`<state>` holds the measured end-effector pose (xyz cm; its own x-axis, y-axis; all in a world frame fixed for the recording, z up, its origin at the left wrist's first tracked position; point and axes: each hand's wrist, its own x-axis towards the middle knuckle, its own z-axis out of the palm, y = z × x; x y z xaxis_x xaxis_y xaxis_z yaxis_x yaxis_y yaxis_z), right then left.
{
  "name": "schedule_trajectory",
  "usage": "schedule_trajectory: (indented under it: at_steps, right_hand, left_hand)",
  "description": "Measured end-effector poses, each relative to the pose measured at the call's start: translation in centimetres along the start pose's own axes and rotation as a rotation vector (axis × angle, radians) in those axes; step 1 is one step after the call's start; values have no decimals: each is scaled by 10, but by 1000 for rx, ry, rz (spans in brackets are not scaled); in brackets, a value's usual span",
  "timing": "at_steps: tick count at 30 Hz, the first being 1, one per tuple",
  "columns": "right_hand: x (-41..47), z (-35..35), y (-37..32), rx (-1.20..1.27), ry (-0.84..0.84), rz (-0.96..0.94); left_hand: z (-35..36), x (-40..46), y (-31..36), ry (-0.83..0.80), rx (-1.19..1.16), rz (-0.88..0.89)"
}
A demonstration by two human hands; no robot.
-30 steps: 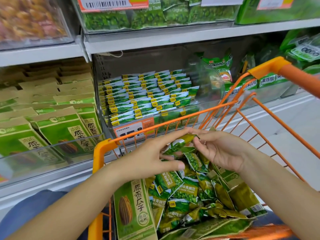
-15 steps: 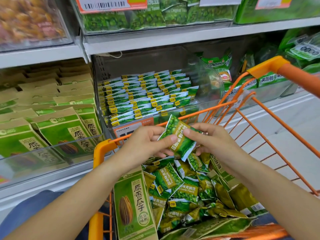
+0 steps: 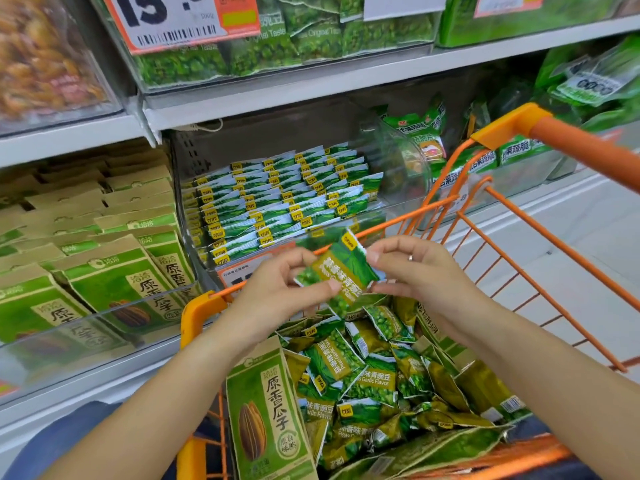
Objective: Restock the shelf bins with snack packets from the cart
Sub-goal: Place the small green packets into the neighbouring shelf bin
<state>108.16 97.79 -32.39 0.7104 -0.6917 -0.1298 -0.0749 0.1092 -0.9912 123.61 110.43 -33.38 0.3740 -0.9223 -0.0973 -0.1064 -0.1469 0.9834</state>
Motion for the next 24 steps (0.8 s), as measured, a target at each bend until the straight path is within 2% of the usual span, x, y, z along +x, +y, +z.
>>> schedule_trajectory:
  at_steps: [2,4,7,10,14,17,20,22,24]
  right_hand:
    - [0,1,-2,33,59,-29]
    - [-1,1,-2,75,63,-23]
    - [-2,1,-1,46,-62,56]
    - [-3,5,5,-45,-126,69]
    - [0,8,9,-70,-52,-25]
    - [2,5,9,-332,-60,-210]
    - [0,7,6,-486,-1,-264]
    - [-1,9,4,-670,55,-298]
    - [2,6,6,-976,98,-345]
  left_hand:
    - [1,-1,-1,-68,20,-38]
    - [2,-1,0,-53,-95,-54]
    - [1,1,5,16,-253,-56]
    - [2,0,3,3,-186,-52]
    - [3,-1,-3,45,-40,19]
    - [-5,6,6,32,145,83]
    - [-12,16,19,-115,569,130]
    - [-16,25,28,-52,689,148]
    - [-22,39,41,84,657,156]
